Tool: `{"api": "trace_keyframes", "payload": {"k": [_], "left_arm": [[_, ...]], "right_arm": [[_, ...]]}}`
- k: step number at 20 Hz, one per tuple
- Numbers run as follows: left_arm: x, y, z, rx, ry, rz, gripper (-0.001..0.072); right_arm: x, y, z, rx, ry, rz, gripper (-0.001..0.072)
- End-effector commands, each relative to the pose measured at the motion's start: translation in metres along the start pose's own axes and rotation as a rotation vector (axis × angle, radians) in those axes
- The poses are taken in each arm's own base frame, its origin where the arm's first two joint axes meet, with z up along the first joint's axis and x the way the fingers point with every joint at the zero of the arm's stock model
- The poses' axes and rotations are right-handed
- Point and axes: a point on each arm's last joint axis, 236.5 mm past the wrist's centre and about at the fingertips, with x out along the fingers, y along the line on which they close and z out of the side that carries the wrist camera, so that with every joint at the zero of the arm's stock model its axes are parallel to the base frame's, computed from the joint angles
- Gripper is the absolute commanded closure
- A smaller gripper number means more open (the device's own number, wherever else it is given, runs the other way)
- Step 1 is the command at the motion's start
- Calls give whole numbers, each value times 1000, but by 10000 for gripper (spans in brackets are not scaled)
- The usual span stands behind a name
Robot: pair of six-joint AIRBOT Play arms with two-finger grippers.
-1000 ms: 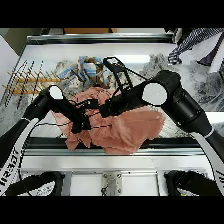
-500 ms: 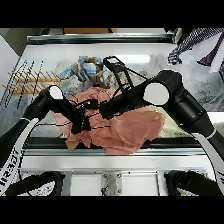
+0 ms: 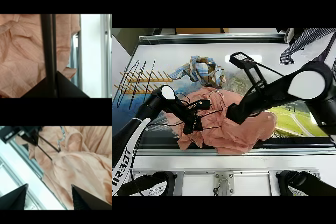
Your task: Fold the clothes and pants, and hang the long-sleeved shirts on hangers.
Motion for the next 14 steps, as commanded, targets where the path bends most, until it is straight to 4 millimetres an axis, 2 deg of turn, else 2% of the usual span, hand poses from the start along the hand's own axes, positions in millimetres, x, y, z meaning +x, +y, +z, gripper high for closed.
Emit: {"api": "trace_keyframes", "payload": {"k": [1,2,5,10,12,14], "left_arm": [[0,0,0,2,1,-1,700],[0,0,0,2,1,0,700],[0,0,0,2,3,-2,700],[0,-2,-1,2,4,-7,700],[0,-2,-1,2,4,-10,700],[0,-3,-1,2,5,-14,700]], "right_arm": [[-18,-12,-14,-98,28,15,110],[-21,-14,-18,-101,39,16,110],[-37,-31,-26,-252,23,-5,109],[-68,-84,-60,-183,-192,53,110],[-71,-114,-78,-98,-310,75,110],[-70,-136,-89,-65,-446,111,110]]}}
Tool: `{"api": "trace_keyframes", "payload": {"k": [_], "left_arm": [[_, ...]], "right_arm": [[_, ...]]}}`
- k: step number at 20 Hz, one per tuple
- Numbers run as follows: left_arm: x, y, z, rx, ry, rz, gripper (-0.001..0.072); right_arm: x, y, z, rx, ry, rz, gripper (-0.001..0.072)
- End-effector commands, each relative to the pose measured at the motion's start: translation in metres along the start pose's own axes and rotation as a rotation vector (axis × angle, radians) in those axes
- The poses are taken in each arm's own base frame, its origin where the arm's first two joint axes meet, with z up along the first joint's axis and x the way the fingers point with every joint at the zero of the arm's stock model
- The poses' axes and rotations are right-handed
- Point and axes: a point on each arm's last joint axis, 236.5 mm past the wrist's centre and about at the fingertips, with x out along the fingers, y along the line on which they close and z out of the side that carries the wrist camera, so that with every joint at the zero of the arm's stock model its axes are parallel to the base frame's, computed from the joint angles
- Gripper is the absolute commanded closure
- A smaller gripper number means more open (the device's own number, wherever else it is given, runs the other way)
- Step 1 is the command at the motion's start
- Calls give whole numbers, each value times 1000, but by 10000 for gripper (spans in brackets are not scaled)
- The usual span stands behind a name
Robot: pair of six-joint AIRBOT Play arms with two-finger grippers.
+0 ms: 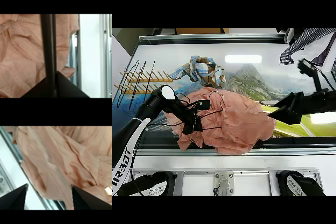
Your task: Fold the clothes and pants, and hang the long-sleeved shirts on hangers.
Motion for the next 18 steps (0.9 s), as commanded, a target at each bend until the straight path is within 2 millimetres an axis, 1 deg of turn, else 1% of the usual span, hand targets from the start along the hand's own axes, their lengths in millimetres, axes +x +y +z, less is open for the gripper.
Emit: {"api": "trace_keyframes", "payload": {"k": [1,3,4,7,10,14,16,18], "left_arm": [[0,-1,0,-1,1,-7,700],[0,-1,0,-1,2,-6,700],[0,-1,0,-1,2,-7,700],[0,-1,0,-1,2,-6,700],[0,-1,0,-1,2,-6,700],[0,-2,0,-1,3,-11,700],[0,-3,-1,-1,4,-14,700],[0,-3,-1,-1,4,-14,700]], "right_arm": [[-10,-25,-12,-47,-282,53,110],[6,-30,-30,-150,-299,78,110],[15,-30,-36,-164,-301,101,110],[35,-30,-48,-147,-292,179,110],[54,-22,-45,-180,-290,261,110],[83,-22,-42,-173,-273,296,110],[88,-16,-35,-173,-296,329,110],[93,-16,-34,-166,-298,337,110]]}}
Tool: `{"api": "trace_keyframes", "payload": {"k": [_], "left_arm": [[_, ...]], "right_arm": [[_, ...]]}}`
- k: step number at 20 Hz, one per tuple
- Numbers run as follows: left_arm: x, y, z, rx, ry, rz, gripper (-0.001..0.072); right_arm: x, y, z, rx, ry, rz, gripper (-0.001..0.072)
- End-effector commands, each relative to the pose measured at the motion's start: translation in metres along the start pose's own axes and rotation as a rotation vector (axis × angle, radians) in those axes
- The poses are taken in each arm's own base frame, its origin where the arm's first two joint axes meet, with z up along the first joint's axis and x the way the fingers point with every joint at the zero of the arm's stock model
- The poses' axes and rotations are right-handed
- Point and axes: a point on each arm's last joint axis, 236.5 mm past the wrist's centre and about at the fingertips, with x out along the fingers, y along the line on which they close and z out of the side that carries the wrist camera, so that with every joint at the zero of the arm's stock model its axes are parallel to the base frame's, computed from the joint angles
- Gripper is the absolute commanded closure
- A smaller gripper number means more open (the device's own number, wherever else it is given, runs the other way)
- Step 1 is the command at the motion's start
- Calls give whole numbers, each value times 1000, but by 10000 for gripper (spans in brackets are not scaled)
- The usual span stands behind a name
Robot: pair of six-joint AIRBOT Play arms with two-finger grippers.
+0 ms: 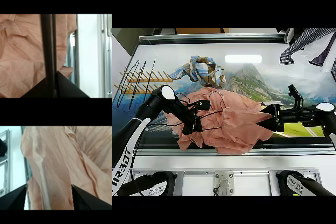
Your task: Fold the clothes and pants, and hang the long-sleeved shirts on hangers.
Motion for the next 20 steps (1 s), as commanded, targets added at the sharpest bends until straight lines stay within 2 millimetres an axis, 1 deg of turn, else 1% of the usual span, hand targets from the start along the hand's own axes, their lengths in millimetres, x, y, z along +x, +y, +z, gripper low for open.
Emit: {"api": "trace_keyframes", "payload": {"k": [1,19,20], "left_arm": [[0,0,0,2,0,-1,700],[0,0,0,1,1,0,700],[0,0,0,1,1,-1,700]], "right_arm": [[12,-3,2,-2,-14,13,110],[14,-3,1,16,-12,13,111],[14,-3,1,16,-9,14,140]]}}
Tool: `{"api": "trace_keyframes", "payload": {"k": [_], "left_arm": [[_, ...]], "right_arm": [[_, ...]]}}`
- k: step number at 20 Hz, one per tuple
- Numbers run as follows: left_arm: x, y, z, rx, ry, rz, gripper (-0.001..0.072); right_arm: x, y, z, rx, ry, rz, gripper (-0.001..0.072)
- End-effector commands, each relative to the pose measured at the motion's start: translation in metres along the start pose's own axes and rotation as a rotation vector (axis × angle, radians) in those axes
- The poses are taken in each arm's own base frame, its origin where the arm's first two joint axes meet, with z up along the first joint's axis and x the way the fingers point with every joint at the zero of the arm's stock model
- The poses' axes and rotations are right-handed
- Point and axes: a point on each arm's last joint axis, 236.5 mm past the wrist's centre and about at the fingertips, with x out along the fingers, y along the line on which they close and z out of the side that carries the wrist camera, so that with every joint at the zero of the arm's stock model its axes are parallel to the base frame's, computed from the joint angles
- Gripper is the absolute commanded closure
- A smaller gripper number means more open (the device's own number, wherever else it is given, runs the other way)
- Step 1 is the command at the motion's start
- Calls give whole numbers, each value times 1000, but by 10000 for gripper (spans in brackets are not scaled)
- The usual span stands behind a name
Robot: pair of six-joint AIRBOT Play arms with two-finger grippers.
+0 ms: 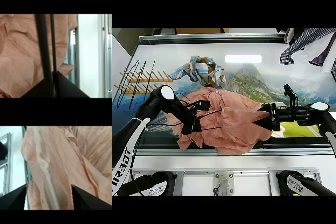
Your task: Fold the clothes and pants, and hang the long-sleeved shirts on hangers.
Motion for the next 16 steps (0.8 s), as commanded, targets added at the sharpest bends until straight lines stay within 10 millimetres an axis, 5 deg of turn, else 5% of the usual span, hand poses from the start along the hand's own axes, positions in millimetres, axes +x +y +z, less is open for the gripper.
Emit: {"api": "trace_keyframes", "payload": {"k": [1,2,3,11,12,13,14,16], "left_arm": [[0,0,0,0,-1,2,700],[0,1,0,0,-1,2,700],[0,1,0,0,-1,3,700],[-2,13,-5,-21,11,52,698],[-2,13,-7,-36,22,54,620],[-2,15,-7,-74,18,63,338],[-2,20,-6,-139,11,85,210],[-3,28,-4,-233,-4,117,196]], "right_arm": [[0,0,-1,1,4,0,293],[0,0,-1,1,4,0,561],[0,0,-1,-1,4,0,695],[0,-6,-1,-1,4,-24,701],[0,-6,-1,-2,4,-24,702],[0,-6,-1,-2,4,-24,702],[0,-7,-2,-2,5,-27,703],[0,-7,-1,-2,4,-27,704]]}}
